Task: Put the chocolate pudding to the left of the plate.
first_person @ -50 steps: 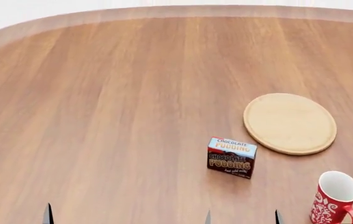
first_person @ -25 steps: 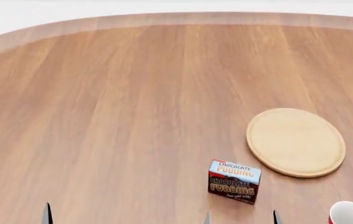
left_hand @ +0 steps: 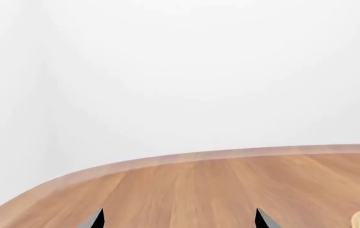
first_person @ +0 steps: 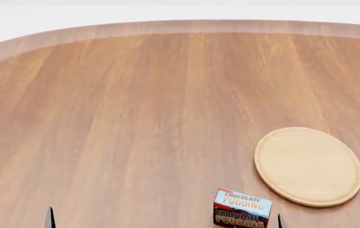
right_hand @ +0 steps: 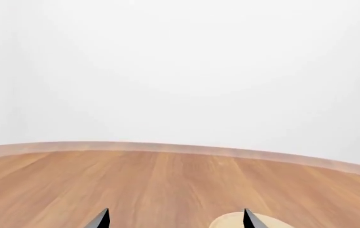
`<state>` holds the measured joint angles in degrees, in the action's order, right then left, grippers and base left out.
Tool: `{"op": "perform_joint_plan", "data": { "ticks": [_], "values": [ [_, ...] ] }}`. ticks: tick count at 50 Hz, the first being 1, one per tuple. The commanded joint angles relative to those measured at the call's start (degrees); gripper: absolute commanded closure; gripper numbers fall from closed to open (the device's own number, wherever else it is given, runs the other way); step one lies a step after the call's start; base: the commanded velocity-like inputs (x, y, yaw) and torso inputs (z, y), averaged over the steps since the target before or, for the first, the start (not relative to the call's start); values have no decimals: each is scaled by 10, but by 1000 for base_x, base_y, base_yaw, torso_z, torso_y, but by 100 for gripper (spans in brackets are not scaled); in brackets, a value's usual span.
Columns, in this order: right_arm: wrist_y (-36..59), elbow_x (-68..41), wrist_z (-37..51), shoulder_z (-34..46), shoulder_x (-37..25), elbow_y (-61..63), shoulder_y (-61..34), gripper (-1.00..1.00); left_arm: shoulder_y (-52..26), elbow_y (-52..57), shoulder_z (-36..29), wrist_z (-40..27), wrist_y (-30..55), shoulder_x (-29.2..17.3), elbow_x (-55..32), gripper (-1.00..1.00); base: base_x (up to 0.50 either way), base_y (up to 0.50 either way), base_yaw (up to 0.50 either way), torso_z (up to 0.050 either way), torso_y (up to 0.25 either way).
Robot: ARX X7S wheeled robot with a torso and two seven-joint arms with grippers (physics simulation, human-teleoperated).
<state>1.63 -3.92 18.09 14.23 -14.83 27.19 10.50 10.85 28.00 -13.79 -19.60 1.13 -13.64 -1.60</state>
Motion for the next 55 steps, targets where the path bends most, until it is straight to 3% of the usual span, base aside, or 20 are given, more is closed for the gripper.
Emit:
{"op": "perform_joint_plan", "data": {
  "ticks": [1,55],
  "values": [
    [1,-1,5,5,-5,0,-2,-100,-1,-2,-2,-3,-2,-3,-2,-100,219,0,0,0,0],
    [0,-4,24,23,-22,-3,-7,-100,-5,5,-18,-28,3,-23,-15,-100,218,0,0,0,0]
  ]
}}
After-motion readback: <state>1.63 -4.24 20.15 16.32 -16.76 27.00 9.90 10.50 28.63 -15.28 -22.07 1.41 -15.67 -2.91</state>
